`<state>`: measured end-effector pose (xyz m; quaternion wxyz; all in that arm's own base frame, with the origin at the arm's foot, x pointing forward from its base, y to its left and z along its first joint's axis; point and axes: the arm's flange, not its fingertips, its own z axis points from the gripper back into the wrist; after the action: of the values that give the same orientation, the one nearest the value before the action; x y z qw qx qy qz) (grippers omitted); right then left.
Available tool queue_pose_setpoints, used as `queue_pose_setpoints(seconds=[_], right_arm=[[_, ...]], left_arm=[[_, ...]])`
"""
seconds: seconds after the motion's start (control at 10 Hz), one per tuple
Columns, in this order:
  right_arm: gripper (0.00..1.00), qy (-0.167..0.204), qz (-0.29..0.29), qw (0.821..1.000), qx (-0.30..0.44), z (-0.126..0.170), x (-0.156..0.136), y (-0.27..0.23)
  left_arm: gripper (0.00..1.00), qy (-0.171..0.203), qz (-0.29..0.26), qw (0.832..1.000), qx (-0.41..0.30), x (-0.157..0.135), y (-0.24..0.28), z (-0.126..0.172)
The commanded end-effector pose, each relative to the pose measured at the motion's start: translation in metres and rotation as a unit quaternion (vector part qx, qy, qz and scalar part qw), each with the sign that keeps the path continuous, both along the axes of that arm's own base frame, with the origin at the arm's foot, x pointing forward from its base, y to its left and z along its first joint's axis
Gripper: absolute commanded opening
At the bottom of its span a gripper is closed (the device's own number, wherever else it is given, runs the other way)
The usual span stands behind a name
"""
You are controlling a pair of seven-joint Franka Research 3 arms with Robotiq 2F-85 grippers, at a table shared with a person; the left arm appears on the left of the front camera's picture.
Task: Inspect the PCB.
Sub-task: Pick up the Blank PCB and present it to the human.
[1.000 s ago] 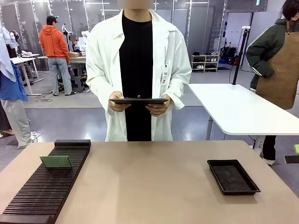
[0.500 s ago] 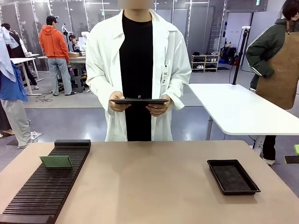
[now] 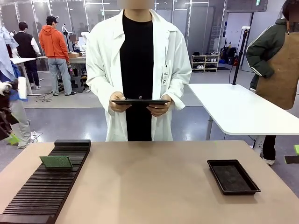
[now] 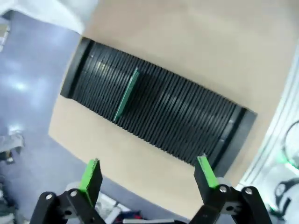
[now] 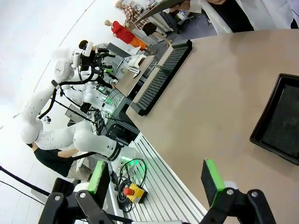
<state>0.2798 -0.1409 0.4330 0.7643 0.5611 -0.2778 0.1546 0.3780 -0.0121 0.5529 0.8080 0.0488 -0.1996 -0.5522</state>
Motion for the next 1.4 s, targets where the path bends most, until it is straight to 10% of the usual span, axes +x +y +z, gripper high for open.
queue_pose_setpoints(seconds=[0.0,0.8,1.3], right_arm=[[1.00,-0.009,0.003,1.000,0.003,0.001,0.001,-0.001],[1.00,-0.009,0.003,1.000,0.003,0.001,0.001,-0.001],[1.00,-0.009,0.003,1.000,0.003,0.001,0.001,-0.001]], left_arm=[[1.00,-0.015,-0.019,0.998,0.056,0.014,-0.012,-0.016],[1.00,-0.005,-0.054,0.997,0.049,0.012,-0.026,-0.029],[1.00,-0.035,-0.173,0.974,0.143,0.065,-0.038,-0.085]])
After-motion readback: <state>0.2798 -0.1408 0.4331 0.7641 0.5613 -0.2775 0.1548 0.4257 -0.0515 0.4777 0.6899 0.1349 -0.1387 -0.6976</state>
